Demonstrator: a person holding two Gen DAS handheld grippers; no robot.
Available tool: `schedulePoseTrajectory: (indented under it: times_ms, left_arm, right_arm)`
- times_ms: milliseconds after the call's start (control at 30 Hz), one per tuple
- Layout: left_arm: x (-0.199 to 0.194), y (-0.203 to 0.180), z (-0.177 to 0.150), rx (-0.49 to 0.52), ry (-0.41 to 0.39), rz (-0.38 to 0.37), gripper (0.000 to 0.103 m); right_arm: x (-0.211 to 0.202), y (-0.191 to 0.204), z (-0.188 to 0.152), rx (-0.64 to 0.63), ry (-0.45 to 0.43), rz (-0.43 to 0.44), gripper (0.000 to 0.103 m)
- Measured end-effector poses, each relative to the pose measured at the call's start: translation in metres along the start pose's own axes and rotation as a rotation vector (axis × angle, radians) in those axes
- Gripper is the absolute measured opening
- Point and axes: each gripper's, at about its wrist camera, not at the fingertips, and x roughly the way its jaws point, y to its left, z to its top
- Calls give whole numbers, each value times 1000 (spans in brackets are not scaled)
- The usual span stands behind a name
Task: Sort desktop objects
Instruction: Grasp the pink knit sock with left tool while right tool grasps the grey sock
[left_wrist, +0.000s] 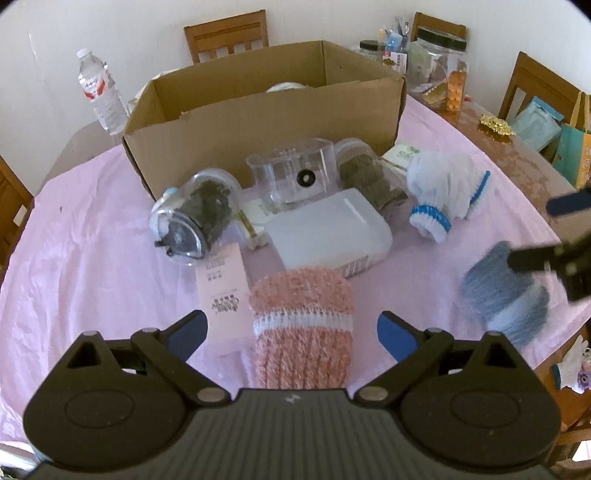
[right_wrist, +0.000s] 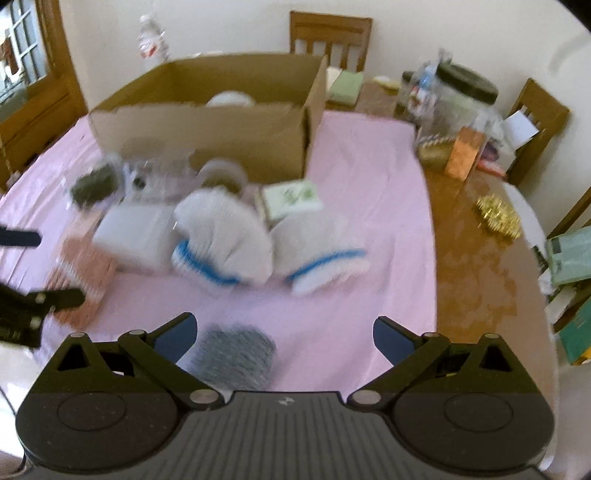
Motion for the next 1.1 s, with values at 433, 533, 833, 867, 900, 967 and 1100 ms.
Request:
schedulePoseTrajectory:
  times_ms: [433,533,833,867,900,967,1100]
  left_arm:
    - [2,-7,-15,-19,-25,28,98]
    - [2,-10,-17,-3,-39,40,95]
    - [6,-23,-18,51,-51,47,82]
    - [7,-26,-18,67,-53,52,81]
    - [8,-28,-18,83,-54,55,79]
    - [11,-34,-18,116,-53,71,79]
    - [16,-39,-17,156,-57,85,79]
  right_arm:
    - [7,20,-34,-71,68,83,103]
    - [10,22,-34,-60,75,96,103]
    - [20,27,-35,-104,90,86,103]
    - [23,28,-37,-106,96,84,103]
    - [24,29,-38,-107,101,84,103]
    - [27,30,-41,-111,108,81,103]
    - [27,30,-42,-115,102,73,103]
